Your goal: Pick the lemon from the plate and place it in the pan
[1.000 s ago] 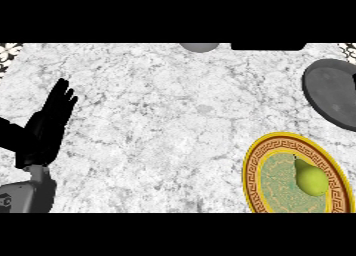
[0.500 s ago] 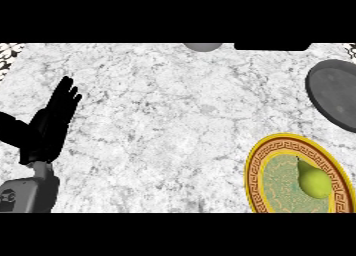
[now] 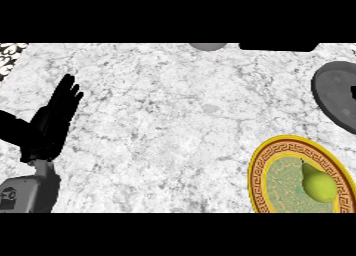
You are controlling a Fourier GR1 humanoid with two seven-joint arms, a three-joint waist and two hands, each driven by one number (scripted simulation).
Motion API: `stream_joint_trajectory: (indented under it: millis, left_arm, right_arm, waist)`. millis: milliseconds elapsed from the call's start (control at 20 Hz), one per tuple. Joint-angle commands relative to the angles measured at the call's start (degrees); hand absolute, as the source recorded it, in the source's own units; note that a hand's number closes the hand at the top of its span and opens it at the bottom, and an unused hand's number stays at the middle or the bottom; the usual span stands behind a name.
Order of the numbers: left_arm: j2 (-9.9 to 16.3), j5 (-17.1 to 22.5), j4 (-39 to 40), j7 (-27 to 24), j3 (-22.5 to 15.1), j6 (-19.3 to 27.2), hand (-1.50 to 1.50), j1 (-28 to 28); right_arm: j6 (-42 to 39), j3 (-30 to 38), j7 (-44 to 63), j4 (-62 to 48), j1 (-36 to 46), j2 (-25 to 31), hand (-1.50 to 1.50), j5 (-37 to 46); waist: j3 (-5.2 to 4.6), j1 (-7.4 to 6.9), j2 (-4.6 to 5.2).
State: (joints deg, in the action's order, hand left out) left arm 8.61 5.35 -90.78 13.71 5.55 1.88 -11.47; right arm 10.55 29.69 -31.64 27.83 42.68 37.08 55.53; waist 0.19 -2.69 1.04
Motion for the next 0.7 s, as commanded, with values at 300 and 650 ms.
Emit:
stream_joint_trajectory:
  millis: [300,650]
  left_arm:
    - [-1.3,-0.8,0.0,1.2,-1.1,1.3,0.00,-3.0]
    - [-1.0,-0.6,-0.1,0.5,-0.9,0.6,0.00,-0.8]
  right_arm:
    - [-4.2,2.3,6.4,-15.9,3.8,4.3,-1.50,0.5]
    - [-5.9,8.0,-2.7,-17.5,3.1,4.7,-1.50,-5.9]
  waist:
    - [0.21,-1.36,0.88]
    - [0.29,-0.80,0.52]
